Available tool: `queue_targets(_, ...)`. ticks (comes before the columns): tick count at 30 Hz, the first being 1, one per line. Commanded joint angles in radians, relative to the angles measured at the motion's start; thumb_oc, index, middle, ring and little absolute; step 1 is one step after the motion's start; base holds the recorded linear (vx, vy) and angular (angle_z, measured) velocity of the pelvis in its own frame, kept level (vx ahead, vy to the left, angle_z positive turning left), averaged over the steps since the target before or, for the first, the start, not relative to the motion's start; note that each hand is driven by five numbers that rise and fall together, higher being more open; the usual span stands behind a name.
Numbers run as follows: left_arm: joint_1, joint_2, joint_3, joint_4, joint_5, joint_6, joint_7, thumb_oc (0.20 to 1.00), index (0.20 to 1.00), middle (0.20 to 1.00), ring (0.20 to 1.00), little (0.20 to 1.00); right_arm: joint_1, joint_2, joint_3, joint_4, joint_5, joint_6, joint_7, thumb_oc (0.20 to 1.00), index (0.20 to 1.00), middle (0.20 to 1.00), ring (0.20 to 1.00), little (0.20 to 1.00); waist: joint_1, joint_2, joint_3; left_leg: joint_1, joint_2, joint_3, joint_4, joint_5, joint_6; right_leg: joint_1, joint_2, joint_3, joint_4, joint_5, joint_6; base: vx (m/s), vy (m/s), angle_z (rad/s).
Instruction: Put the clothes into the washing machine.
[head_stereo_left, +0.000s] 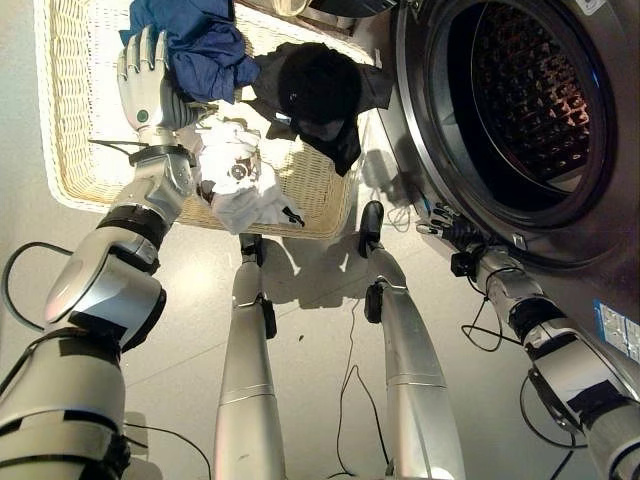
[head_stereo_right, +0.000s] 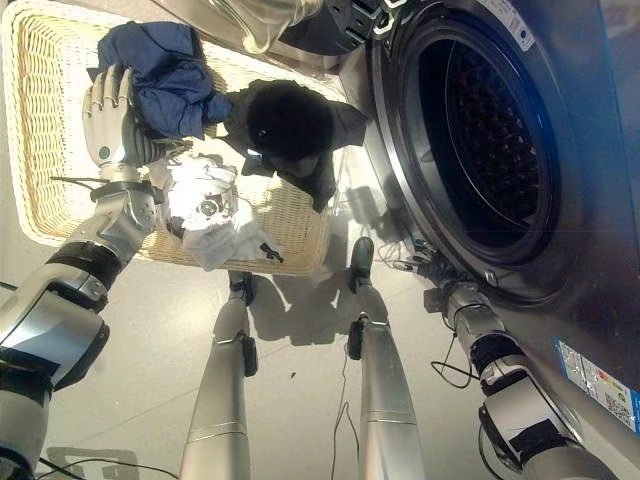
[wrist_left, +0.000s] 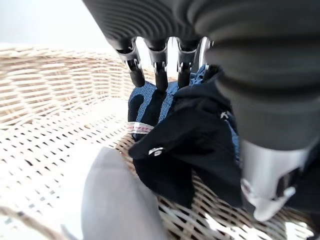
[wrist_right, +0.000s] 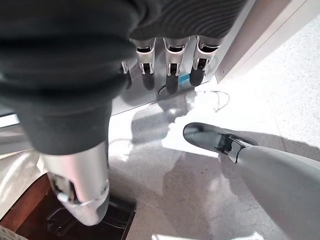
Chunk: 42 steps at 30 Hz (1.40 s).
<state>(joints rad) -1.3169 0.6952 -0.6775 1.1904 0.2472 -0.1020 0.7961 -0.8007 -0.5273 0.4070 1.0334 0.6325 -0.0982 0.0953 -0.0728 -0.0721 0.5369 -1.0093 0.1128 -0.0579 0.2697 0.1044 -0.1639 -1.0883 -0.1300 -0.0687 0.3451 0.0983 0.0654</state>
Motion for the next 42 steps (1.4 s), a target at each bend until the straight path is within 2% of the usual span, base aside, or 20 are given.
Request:
queue_targets(1, -0.037, 0.038, 0.042, 0.036, -0.085, 0.006, -0.035, 1.000, 1.000, 1.000, 1.000, 1.000, 0.013, -0.006, 0.033, 0.002, 0.032, -0.026, 0.004, 1.000, 1.000, 1.000, 1.000, 1.000, 0.009, -0.029, -0.017, -0.021, -0.087, -0.033, 0.052, -0.034, 0.062, 0.027, 0.068, -0.020, -0.016, 0.037, 0.082, 0.00, 0.000, 0.00)
queue_targets(4, -0.039, 0.033, 0.052, 0.047, -0.098, 0.017, -0.083, 1.000, 1.000, 1.000, 1.000, 1.000, 0.010, 0.001, 0.033, 0.004, 0.027, -0.026, 0.004, 1.000, 1.000, 1.000, 1.000, 1.000, 0.009, -0.030, -0.017, -0.019, -0.088, -0.033, 0.052, -0.035, 0.063, 0.028, 0.069, -0.019, -0.017, 0.036, 0.082, 0.00, 0.000, 0.00)
queue_targets(5, -0.039, 0.032, 0.049, 0.048, -0.098, 0.023, -0.096, 0.903, 0.903, 0.903, 0.903, 0.903, 0.010, 0.003, 0.034, 0.002, 0.028, -0.025, 0.002, 1.000, 1.000, 1.000, 1.000, 1.000, 0.008, -0.030, -0.017, -0.018, -0.089, -0.034, 0.050, -0.034, 0.063, 0.028, 0.069, -0.019, -0.018, 0.038, 0.082, 0.00, 0.000, 0.00)
queue_targets(6, -0.038, 0.031, 0.048, 0.046, -0.097, 0.029, -0.108, 0.498, 0.498, 0.498, 0.498, 0.498, 0.009, 0.004, 0.035, -0.003, 0.028, -0.022, -0.001, 1.000, 1.000, 1.000, 1.000, 1.000, 0.007, -0.030, -0.017, -0.017, -0.089, -0.034, 0.048, -0.034, 0.064, 0.027, 0.071, -0.018, -0.018, 0.039, 0.082, 0.00, 0.000, 0.00)
queue_targets(7, -0.036, 0.031, 0.046, 0.048, -0.105, 0.029, -0.121, 0.203, 0.203, 0.203, 0.203, 0.203, 0.010, 0.004, 0.034, -0.006, 0.028, -0.022, -0.001, 1.000, 1.000, 1.000, 1.000, 1.000, 0.006, -0.029, -0.017, -0.016, -0.089, -0.033, 0.047, -0.034, 0.064, 0.027, 0.070, -0.017, -0.019, 0.040, 0.083, 0.00, 0.000, 0.00)
queue_targets(19, -0.021, 0.020, 0.051, 0.046, -0.143, 0.032, -0.199, 0.200, 0.200, 0.200, 0.200, 0.200, 0.022, -0.003, 0.030, -0.012, 0.022, -0.024, 0.000, 1.000, 1.000, 1.000, 1.000, 1.000, 0.004, -0.018, -0.017, -0.007, -0.094, -0.023, 0.038, -0.027, 0.067, 0.027, 0.067, -0.016, -0.021, 0.043, 0.082, 0.00, 0.000, 0.00)
queue_targets(29, -0.020, 0.010, 0.030, 0.040, -0.122, 0.036, -0.215, 0.200, 0.200, 0.200, 0.200, 0.200, 0.023, -0.005, 0.030, -0.020, 0.023, -0.020, 0.002, 1.000, 1.000, 1.000, 1.000, 1.000, 0.000, -0.013, -0.017, -0.007, -0.094, -0.017, 0.037, -0.025, 0.068, 0.021, 0.068, -0.014, -0.017, 0.045, 0.082, 0.00, 0.000, 0.00)
queue_targets(30, -0.001, -0.002, 0.048, 0.029, -0.208, -0.021, -0.190, 0.200, 0.200, 0.200, 0.200, 0.200, 0.027, -0.004, 0.033, -0.032, 0.059, -0.043, 0.002, 1.000, 1.000, 1.000, 1.000, 1.000, 0.001, -0.008, -0.017, -0.003, -0.095, -0.014, 0.033, -0.021, 0.068, 0.022, 0.067, -0.012, -0.016, 0.045, 0.080, 0.00, 0.000, 0.00)
queue_targets(31, 0.001, -0.002, 0.052, 0.027, -0.212, -0.025, -0.188, 0.200, 0.200, 0.200, 0.200, 0.200, 0.028, -0.005, 0.032, -0.034, 0.061, -0.043, 0.003, 1.000, 1.000, 1.000, 1.000, 1.000, 0.000, -0.008, -0.017, -0.003, -0.095, -0.014, 0.032, -0.021, 0.068, 0.022, 0.067, -0.012, -0.016, 0.044, 0.080, 0.00, 0.000, 0.00)
queue_targets(33, 0.035, -0.010, 0.106, -0.018, -0.307, -0.107, -0.168, 0.200, 0.200, 0.200, 0.200, 0.200, 0.045, 0.000, 0.016, -0.074, 0.107, -0.071, -0.002, 1.000, 1.000, 1.000, 1.000, 1.000, 0.004, -0.005, -0.017, 0.002, -0.099, -0.014, 0.031, -0.024, 0.069, 0.025, 0.067, -0.014, -0.015, 0.041, 0.080, 0.02, -0.046, -0.01)
queue_targets(36, 0.075, -0.018, 0.154, -0.072, -0.371, -0.162, -0.159, 0.200, 0.200, 0.200, 0.200, 0.200, 0.058, 0.003, 0.001, -0.127, 0.138, -0.083, -0.015, 1.000, 1.000, 1.000, 1.000, 1.000, 0.008, -0.001, -0.017, 0.002, -0.102, -0.016, 0.033, -0.027, 0.068, 0.025, 0.065, -0.017, -0.014, 0.039, 0.080, 0.01, -0.028, -0.01)
queue_targets(38, 0.142, -0.038, 0.215, -0.160, -0.423, -0.235, -0.131, 0.200, 0.200, 0.200, 0.200, 0.200, 0.082, 0.008, -0.017, -0.215, 0.184, -0.098, -0.040, 1.000, 1.000, 1.000, 1.000, 1.000, 0.013, 0.004, -0.017, 0.002, -0.106, -0.019, 0.035, -0.030, 0.067, 0.023, 0.063, -0.019, -0.011, 0.037, 0.080, 0.00, -0.043, -0.02)
queue_targets(39, 0.192, -0.056, 0.250, -0.221, -0.438, -0.277, -0.121, 0.200, 0.200, 0.200, 0.200, 0.200, 0.096, 0.014, -0.029, -0.269, 0.201, -0.109, -0.053, 1.000, 1.000, 1.000, 1.000, 1.000, 0.017, 0.007, -0.017, 0.004, -0.110, -0.021, 0.033, -0.032, 0.067, 0.025, 0.062, -0.021, -0.012, 0.036, 0.080, 0.00, -0.034, -0.02)
queue_targets(42, 0.284, -0.090, 0.296, -0.342, -0.420, -0.350, -0.096, 0.200, 0.200, 0.200, 0.200, 0.200, 0.124, 0.024, -0.043, -0.408, 0.217, -0.117, -0.100, 1.000, 1.000, 1.000, 1.000, 1.000, 0.026, 0.012, -0.017, 0.000, -0.116, -0.026, 0.029, -0.032, 0.065, 0.019, 0.058, -0.025, -0.011, 0.035, 0.080, -0.01, -0.033, 0.01)
